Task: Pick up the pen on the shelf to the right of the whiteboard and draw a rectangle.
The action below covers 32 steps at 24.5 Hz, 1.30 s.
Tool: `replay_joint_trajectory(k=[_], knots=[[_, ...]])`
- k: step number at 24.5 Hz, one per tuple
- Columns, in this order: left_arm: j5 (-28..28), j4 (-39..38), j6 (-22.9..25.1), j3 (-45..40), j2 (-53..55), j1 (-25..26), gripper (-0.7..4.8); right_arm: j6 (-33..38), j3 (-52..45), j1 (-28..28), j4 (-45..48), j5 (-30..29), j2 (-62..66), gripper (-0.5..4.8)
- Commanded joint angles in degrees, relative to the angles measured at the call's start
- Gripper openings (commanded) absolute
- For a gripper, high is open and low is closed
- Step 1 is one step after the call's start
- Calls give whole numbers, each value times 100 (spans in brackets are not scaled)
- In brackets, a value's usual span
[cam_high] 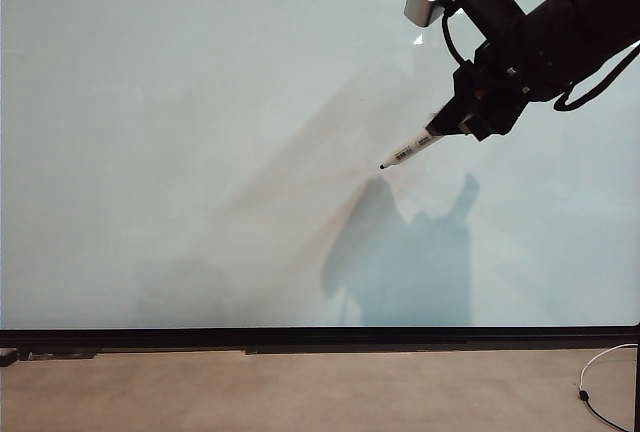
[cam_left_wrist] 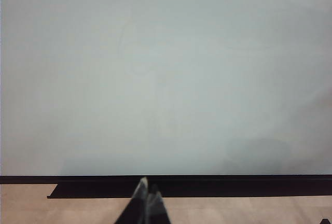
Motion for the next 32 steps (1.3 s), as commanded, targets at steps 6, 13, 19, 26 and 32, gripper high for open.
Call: replay_joint_trajectory(k=[6,13,19,26,32], knots=[[2,35,24,17,2,-2,-4,-17,31,0,79,4,13,-5],[2,35,24,17,2,0,-5,-15,35,0,120,0,90,-5],[2,35,24,17,2,0,-4,-15,35,0,153,-63,122,-5],[2,35,24,17,2,0,-4,39,101,0,195,-302,219,-5],[2,35,24,17,2,0,-4,46,103,0,229,-297,256,-5]])
